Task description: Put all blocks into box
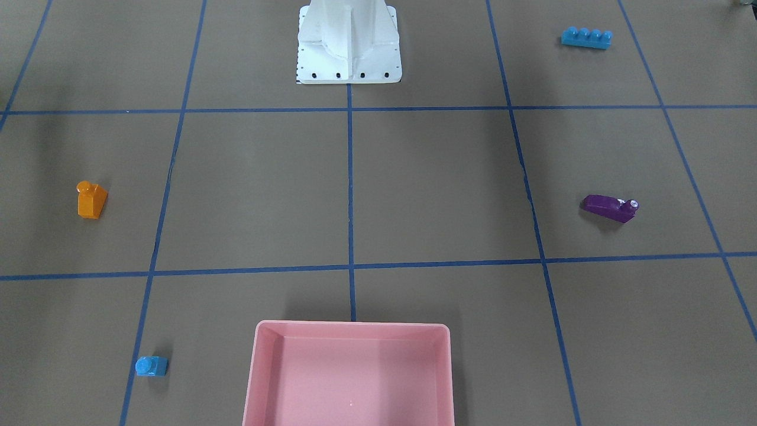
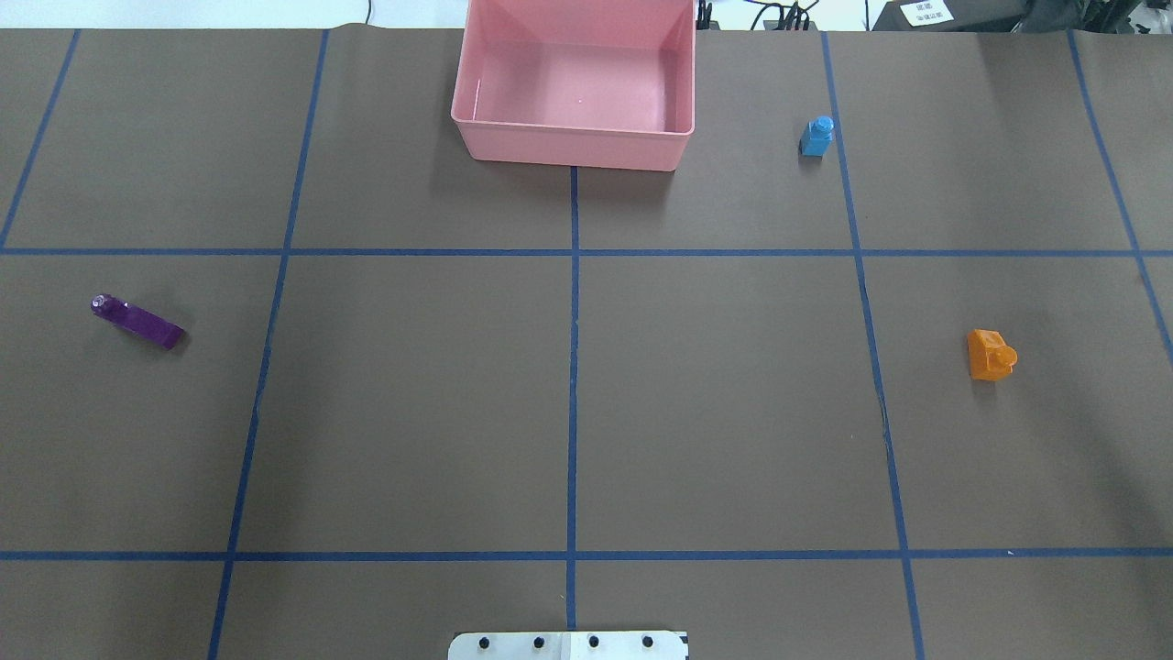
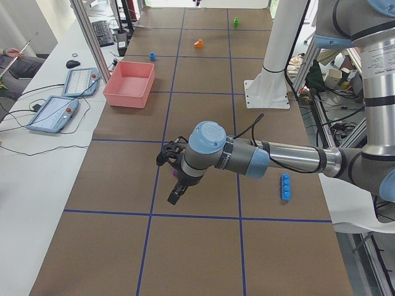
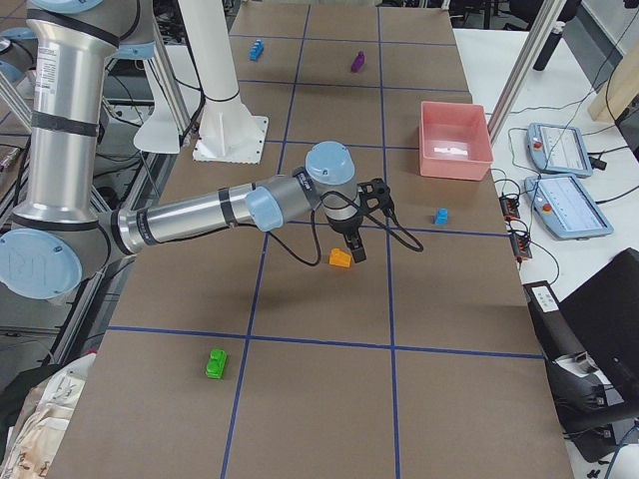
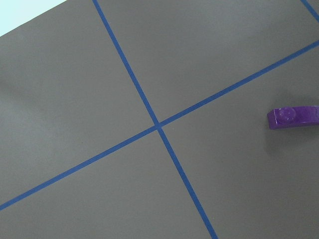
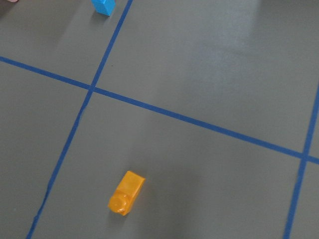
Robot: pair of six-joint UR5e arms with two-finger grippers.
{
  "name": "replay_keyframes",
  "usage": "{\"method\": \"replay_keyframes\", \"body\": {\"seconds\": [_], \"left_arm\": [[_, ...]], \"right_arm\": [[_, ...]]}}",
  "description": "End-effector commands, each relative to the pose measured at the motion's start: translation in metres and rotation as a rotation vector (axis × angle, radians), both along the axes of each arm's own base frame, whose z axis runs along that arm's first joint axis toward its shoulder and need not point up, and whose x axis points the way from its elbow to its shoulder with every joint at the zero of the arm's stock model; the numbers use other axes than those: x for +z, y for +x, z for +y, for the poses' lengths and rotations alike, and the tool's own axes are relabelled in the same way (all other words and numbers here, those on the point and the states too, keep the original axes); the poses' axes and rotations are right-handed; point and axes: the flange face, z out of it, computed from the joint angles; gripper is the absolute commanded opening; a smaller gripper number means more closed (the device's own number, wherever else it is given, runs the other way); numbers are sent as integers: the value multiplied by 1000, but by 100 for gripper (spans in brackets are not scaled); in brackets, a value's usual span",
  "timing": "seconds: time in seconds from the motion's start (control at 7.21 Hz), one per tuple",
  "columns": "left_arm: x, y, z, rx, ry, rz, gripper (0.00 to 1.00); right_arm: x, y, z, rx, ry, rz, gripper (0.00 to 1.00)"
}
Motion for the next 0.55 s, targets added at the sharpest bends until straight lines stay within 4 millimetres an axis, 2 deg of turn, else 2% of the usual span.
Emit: {"method": "replay_keyframes", "body": {"seconds": [0.0, 0.28, 0.42], "left_arm": [[0, 1, 0, 3, 1, 12, 100], [0, 1, 1, 6, 1, 13, 100], [0, 1, 1, 5, 1, 13, 100]], "right_arm": [[5, -59, 12, 42, -151, -18, 99], [17, -118, 17, 142, -202, 55, 99], [30, -143, 20, 177, -212, 79, 99]]}}
